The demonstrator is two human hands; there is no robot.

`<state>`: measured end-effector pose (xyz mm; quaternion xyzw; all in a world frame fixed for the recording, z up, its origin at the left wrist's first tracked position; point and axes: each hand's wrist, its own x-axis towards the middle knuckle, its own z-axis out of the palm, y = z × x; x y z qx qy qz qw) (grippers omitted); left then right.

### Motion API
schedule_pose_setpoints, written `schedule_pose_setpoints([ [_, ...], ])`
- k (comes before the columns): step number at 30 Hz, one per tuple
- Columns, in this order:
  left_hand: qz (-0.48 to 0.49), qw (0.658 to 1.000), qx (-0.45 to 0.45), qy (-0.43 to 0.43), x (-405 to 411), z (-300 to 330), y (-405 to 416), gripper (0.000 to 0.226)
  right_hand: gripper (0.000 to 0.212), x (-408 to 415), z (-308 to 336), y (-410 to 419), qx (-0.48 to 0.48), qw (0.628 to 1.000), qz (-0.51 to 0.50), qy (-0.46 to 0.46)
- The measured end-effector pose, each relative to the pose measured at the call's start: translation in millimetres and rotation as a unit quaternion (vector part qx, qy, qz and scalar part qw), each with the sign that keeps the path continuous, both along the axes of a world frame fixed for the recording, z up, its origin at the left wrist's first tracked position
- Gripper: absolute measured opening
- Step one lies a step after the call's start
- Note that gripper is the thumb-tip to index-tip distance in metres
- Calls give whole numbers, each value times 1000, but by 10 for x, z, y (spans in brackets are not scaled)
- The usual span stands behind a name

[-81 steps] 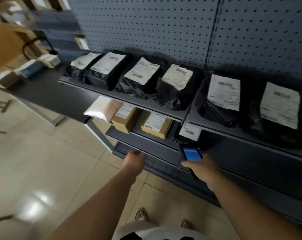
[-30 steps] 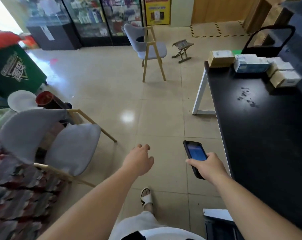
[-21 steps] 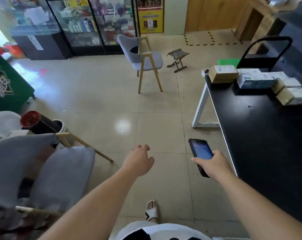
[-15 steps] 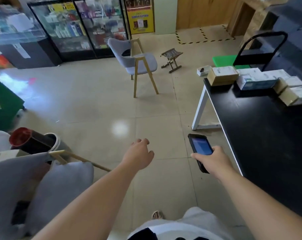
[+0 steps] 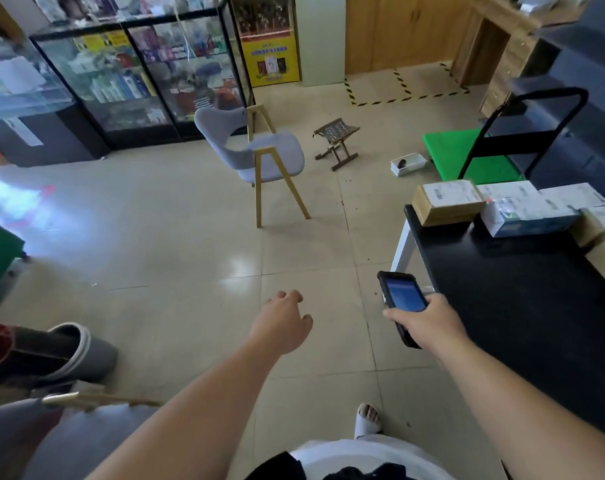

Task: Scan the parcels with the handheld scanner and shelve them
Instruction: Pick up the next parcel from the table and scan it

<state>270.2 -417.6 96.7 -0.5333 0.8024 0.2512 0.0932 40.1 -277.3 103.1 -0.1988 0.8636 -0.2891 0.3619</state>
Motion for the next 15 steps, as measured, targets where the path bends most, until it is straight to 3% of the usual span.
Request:
schedule_pose_setpoints([
  [7,22,998,43,30,-731,-74,-631,53,80,-747,-9,-644,11,1000,-5,-15],
  [15,-68,996,51,18,-1601,-221,-1647,54,81,-1308,-63,-1311,30,996,-78,-21],
])
